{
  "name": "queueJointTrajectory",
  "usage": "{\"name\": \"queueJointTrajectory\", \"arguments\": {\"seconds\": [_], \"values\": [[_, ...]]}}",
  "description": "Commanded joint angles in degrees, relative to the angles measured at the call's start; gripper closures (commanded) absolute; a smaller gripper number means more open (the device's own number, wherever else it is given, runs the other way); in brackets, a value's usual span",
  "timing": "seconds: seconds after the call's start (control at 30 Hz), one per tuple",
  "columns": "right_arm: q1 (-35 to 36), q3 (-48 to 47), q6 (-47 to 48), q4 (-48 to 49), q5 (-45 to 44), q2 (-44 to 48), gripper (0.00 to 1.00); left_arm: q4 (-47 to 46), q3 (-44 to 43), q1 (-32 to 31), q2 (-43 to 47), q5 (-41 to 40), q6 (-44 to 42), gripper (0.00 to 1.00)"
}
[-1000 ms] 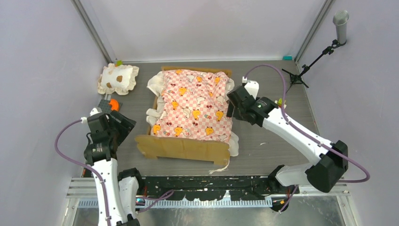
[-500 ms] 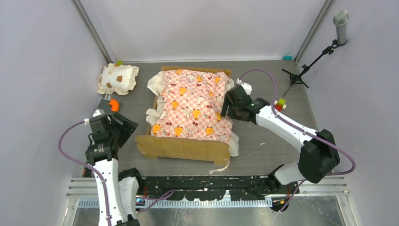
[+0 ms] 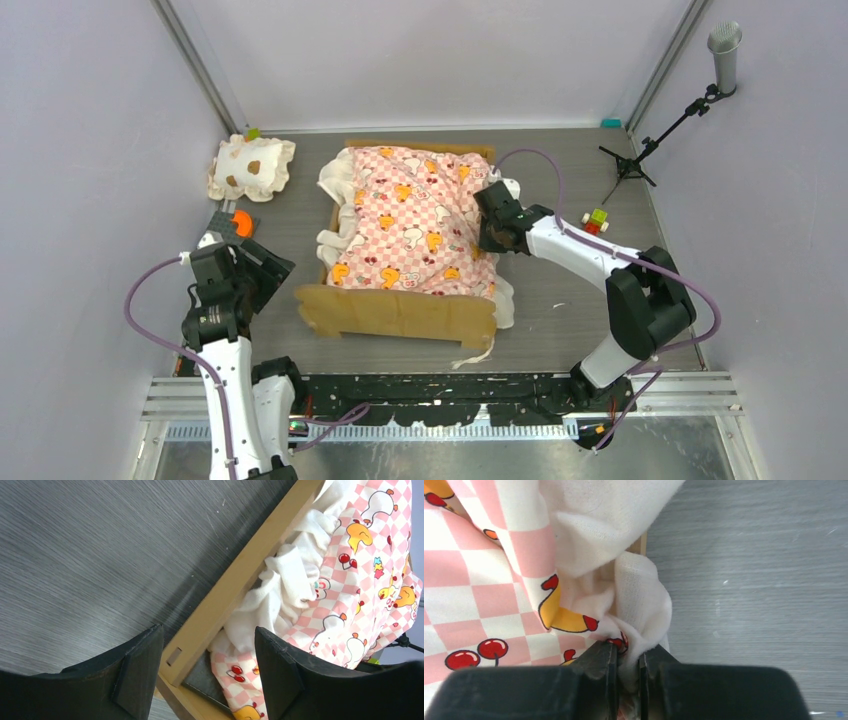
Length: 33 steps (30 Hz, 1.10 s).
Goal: Set up the pet bed
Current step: Move the bed frame to the center of the board.
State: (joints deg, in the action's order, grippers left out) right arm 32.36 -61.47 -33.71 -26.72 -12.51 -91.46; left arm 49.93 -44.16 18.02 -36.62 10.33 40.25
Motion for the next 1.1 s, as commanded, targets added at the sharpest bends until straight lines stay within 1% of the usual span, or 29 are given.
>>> {"name": "queueJointTrajectory", "arguments": {"seconds": [0.0, 0.1, 0.2, 0.3, 0.5, 0.53, 0.6, 0.7, 0.73, 0.87, 0.9, 0.93, 0.97, 1.0, 1.07], "values": [[-2.7, 1.4, 12.0, 6.1, 2.5, 1.8, 0.98, -0.9, -0.2, 0.2, 0.8, 0.4, -0.9, 0.32], [-3.2, 2.8, 20.8, 10.4, 2.7, 5.3, 0.99, -0.7, -0.1, 0.1, 1.4, -0.5, -1.6, 0.32], [-4.8, -0.4, 28.4, 11.3, 2.4, 5.1, 0.99, -0.6, 0.4, 0.1, 1.8, -1.1, -2.0, 0.32], [-8.0, -7.1, 38.6, 7.6, 9.7, 1.5, 0.99, -0.9, 0.6, 0.1, 2.0, -1.1, -2.0, 0.32], [-12.0, -23.3, 55.5, -6.5, 30.6, -8.8, 0.99, -1.7, 1.4, 0.0, 2.7, 0.4, -2.2, 0.32], [-12.1, -25.8, 59.0, -8.6, 32.6, -10.1, 0.99, -2.0, 1.6, 0.1, 2.7, 0.7, -2.2, 0.32], [-12.2, -28.6, 64.7, -11.1, 33.6, -12.2, 0.99, -2.6, 1.9, 0.0, 2.7, 1.1, -2.3, 0.32], [-12.3, -34.1, 69.6, -13.7, 32.9, -16.0, 0.99, -3.1, 2.1, 0.0, 2.5, 1.5, -2.5, 0.32], [-12.2, -36.3, 70.7, -15.0, 32.8, -17.4, 0.97, -3.2, 2.1, 0.0, 2.3, 1.6, -2.6, 0.32], [-12.3, -42.3, 70.5, -14.9, 29.7, -21.5, 0.73, -3.2, 2.0, 0.0, 2.1, 1.8, -2.9, 0.32], [-12.3, -43.4, 69.9, -14.0, 28.7, -21.7, 0.60, -3.2, 1.9, 0.1, 2.0, 1.9, -3.0, 0.32], [-12.2, -44.2, 68.5, -12.7, 26.9, -21.7, 0.44, -3.2, 1.8, 0.0, 2.0, 1.9, -3.0, 0.32], [-12.2, -45.3, 67.3, -12.0, 26.0, -21.7, 0.35, -3.2, 1.9, 0.0, 2.1, 1.9, -3.1, 0.32], [-12.3, -46.9, 66.2, -11.7, 25.3, -21.7, 0.30, -3.3, 2.0, 0.0, 2.1, 1.9, -3.0, 0.32], [-12.2, -50.5, 63.1, -10.8, 22.6, -21.7, 0.27, -3.3, 2.0, 0.0, 2.1, 2.0, -2.9, 0.32]]}}
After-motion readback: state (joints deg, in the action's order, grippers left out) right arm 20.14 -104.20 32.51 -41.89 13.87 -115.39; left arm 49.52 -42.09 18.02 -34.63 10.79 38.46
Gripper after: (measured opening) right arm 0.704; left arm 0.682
